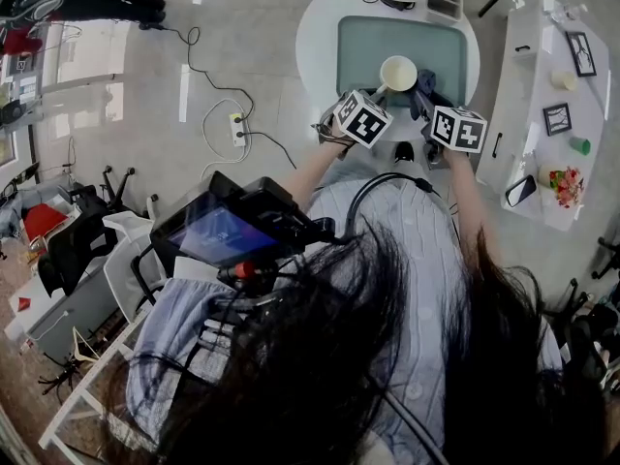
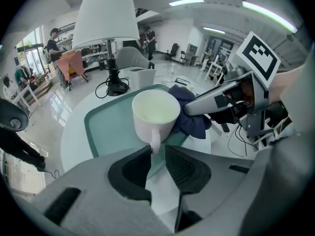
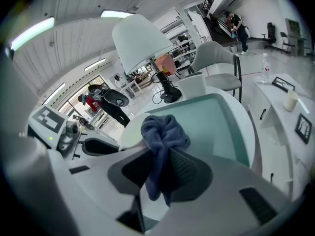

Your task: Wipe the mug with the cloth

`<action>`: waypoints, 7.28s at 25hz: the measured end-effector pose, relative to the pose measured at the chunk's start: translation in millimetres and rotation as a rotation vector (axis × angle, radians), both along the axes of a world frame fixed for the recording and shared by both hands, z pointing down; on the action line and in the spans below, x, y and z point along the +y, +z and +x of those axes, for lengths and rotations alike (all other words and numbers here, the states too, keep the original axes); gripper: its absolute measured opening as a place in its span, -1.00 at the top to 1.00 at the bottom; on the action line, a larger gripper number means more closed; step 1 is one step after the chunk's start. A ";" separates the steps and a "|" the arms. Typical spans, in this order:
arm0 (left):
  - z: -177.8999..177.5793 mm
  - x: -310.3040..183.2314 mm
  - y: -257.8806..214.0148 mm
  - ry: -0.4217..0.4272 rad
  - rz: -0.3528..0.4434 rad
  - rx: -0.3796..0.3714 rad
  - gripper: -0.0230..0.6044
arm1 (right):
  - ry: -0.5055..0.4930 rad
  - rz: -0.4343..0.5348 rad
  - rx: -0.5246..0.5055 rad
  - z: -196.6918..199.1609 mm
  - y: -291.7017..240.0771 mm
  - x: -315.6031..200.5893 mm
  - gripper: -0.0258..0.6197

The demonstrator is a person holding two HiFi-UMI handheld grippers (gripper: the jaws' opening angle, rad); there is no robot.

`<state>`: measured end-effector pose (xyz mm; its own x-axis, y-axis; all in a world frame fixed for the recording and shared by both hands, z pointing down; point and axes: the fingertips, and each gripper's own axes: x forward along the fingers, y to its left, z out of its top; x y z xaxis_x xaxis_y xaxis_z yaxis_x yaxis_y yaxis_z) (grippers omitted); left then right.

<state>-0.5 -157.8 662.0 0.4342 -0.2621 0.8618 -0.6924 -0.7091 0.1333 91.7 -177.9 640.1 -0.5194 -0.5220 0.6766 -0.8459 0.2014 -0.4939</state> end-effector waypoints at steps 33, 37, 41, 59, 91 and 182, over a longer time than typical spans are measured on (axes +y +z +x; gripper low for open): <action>-29.9 -30.3 1.4 -0.004 -0.030 0.082 0.60 | -0.010 -0.032 0.005 -11.4 1.6 25.8 0.59; -23.1 -50.8 4.3 -0.028 -0.031 0.089 0.60 | 0.000 -0.039 0.006 -9.1 3.0 28.1 0.59; -11.7 -53.5 0.5 0.003 -0.018 0.092 0.60 | 0.000 -0.039 0.014 -11.8 -0.7 29.8 0.59; 11.7 -34.3 -0.2 0.083 0.012 0.061 0.67 | 0.037 -0.046 0.012 -6.2 -6.2 10.1 0.59; 27.2 -25.1 4.4 0.008 -0.035 0.087 0.66 | -0.213 0.002 0.147 -14.3 -19.3 39.5 0.59; -25.0 277.0 -174.8 -0.307 0.407 0.418 0.70 | -0.128 0.328 -0.029 -26.5 -143.6 307.1 0.59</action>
<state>-25.5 119.2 487.2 0.5647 -0.6968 0.4422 -0.8191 -0.5384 0.1977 65.3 129.2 496.5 -0.6113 -0.6385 0.4675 -0.7899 0.4568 -0.4091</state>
